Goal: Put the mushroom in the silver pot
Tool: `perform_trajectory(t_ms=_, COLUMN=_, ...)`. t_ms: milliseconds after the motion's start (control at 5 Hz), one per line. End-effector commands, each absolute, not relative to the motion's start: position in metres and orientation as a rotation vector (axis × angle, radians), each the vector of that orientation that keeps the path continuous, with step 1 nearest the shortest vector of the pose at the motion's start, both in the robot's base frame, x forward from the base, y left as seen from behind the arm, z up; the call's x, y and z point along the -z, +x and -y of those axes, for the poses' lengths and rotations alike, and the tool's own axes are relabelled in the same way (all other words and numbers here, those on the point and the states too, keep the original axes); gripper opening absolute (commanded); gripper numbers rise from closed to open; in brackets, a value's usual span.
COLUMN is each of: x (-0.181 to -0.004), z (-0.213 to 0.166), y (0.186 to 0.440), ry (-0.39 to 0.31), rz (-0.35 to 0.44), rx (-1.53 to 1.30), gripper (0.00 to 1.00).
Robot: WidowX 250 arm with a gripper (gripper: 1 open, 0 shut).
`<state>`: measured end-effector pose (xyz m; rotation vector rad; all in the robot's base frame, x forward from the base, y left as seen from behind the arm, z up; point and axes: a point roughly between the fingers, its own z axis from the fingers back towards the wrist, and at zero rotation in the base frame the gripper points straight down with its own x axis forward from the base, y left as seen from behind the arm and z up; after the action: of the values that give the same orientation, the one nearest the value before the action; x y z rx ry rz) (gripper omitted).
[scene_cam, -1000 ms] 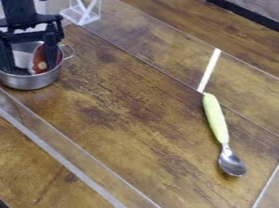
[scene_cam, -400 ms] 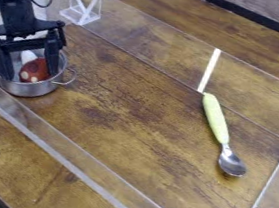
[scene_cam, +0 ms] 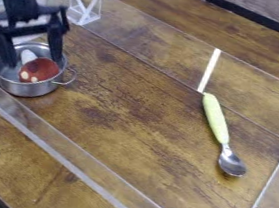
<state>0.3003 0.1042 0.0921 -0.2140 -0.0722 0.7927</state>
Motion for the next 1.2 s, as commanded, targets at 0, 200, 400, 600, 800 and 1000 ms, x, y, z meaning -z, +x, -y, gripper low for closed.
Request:
perform_trajectory(t_ms=0, x=-0.140, z=-0.116, y=0.303, ry=-0.245, rz=0.161, rx=-0.814, gripper=1.00)
perform_trajectory(t_ms=200, x=-0.127, z=-0.118, y=0.304, ry=-0.239, rz=0.156, rx=-0.790, gripper=1.00)
perform_trajectory(t_ms=400, x=-0.116, z=-0.127, y=0.305, ry=-0.234, rz=0.155, rx=-0.782, gripper=1.00)
perform_trajectory(t_ms=600, x=-0.108, z=-0.135, y=0.305, ry=-0.226, rz=0.158, rx=-0.809, gripper=1.00)
perform_trajectory(t_ms=800, x=-0.102, z=-0.140, y=0.307, ry=-0.218, rz=0.157, rx=-0.819, gripper=1.00)
perform_trajectory(t_ms=1000, x=-0.106, z=-0.139, y=0.311, ry=-0.215, rz=0.152, rx=-0.794, gripper=1.00)
